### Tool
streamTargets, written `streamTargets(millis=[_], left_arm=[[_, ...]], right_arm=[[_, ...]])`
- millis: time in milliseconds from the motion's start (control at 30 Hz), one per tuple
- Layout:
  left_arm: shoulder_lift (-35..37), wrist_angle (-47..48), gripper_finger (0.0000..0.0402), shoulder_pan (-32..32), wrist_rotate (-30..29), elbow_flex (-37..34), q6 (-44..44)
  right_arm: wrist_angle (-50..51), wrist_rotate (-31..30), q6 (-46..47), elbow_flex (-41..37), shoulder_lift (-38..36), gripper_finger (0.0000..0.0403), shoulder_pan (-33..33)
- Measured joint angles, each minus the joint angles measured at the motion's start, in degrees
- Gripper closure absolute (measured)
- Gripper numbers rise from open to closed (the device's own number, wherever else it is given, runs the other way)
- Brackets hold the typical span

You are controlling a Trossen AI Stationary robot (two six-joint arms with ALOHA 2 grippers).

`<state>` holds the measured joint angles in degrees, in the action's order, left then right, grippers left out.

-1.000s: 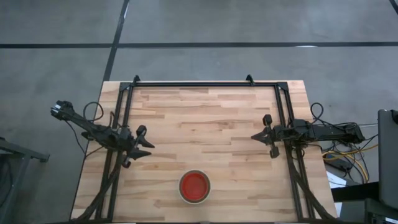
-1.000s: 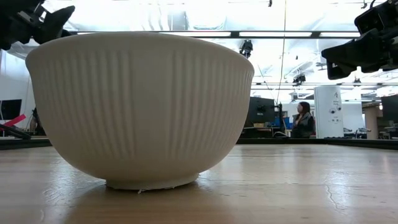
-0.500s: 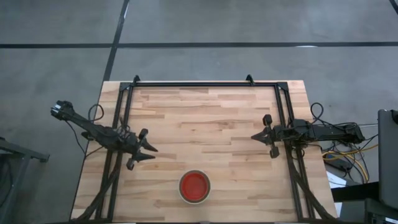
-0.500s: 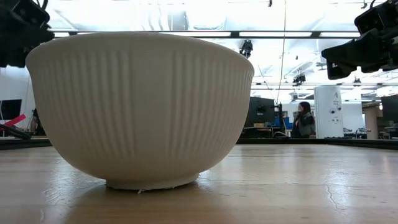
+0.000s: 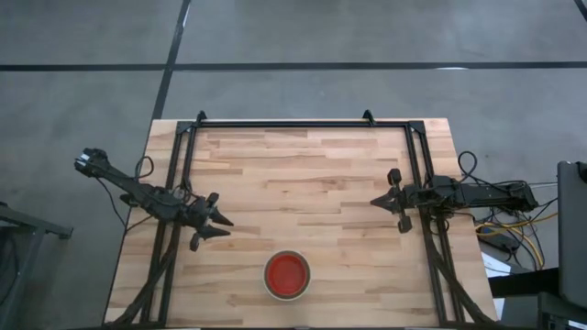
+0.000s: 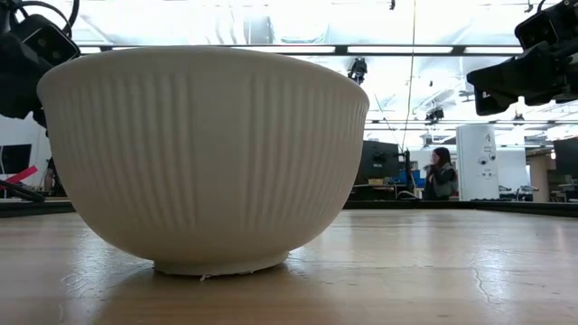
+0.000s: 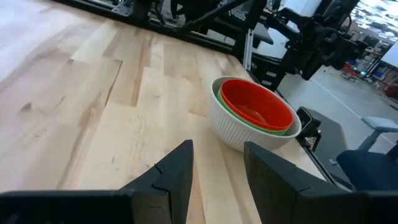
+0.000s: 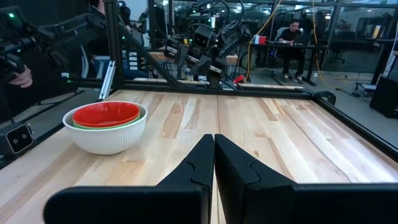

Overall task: Nest bowls inside each other
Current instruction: Return to Home Position

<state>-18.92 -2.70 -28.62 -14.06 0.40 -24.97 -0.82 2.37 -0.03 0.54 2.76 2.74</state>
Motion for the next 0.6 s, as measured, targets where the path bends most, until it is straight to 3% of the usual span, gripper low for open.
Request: streamTargets(millis=[600], left_arm=[[-0.04,-0.17,0.0254,-0.04,-0.09,-0.04,2.36]], right_arm=[[0.0,0.0,0.0,-0.01,0.0,0.0394,0.0]])
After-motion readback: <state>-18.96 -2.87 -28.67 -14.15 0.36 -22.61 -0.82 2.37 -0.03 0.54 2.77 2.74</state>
